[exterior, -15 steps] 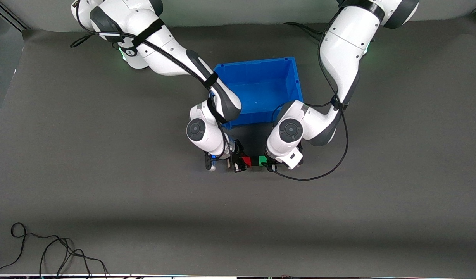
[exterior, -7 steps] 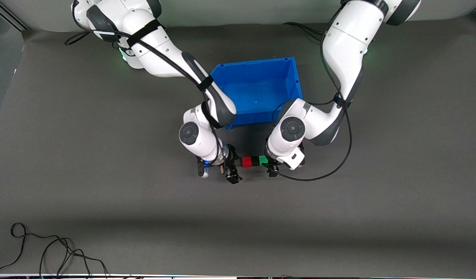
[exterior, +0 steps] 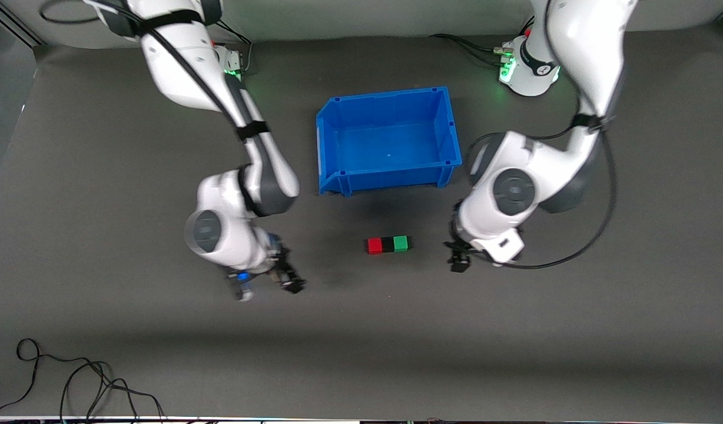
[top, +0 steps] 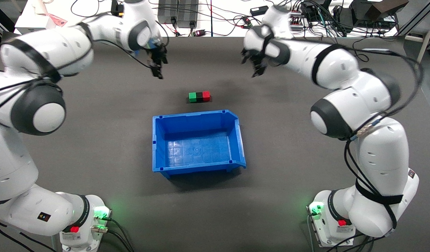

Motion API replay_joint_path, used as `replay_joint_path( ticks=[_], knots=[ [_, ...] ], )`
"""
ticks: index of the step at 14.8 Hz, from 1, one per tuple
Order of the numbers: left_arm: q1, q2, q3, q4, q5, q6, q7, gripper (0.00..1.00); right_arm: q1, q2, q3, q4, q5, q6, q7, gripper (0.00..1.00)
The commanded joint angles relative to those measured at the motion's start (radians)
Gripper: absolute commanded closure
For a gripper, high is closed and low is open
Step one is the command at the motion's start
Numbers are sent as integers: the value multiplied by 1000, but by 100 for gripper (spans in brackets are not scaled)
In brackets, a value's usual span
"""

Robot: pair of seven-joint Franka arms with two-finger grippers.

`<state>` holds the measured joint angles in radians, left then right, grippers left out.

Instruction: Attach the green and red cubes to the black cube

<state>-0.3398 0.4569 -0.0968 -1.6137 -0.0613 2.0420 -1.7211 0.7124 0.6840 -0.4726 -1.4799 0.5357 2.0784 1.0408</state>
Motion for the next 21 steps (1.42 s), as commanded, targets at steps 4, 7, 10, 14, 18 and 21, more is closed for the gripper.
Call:
replay_joint_path(
  ticks=[4, 7, 10, 14, 18, 21],
  knots=[
    [160, -164, 25, -78, 60, -131, 585, 0, 22, -170, -219, -96, -31, -177, -424, 0],
    [318, -190, 23, -69, 60, -179, 986, 0, 13, -272, -241, -105, -202, -241, -473, 0],
    [422, -230, 25, -48, 63, -279, 1361, 0, -30, -420, -204, -164, -334, -300, -476, 0],
    [449, -276, 25, -37, 60, -290, 1683, 0, -316, -609, 119, -240, -537, -362, -508, 0],
    [449, -366, 25, -83, 64, -270, 1701, 0, -571, -670, 310, -237, -550, -415, -727, 0],
    [449, -425, 25, -120, 64, -269, 1704, 0, -616, -682, 324, -218, -550, -417, -911, 0]
  ],
)
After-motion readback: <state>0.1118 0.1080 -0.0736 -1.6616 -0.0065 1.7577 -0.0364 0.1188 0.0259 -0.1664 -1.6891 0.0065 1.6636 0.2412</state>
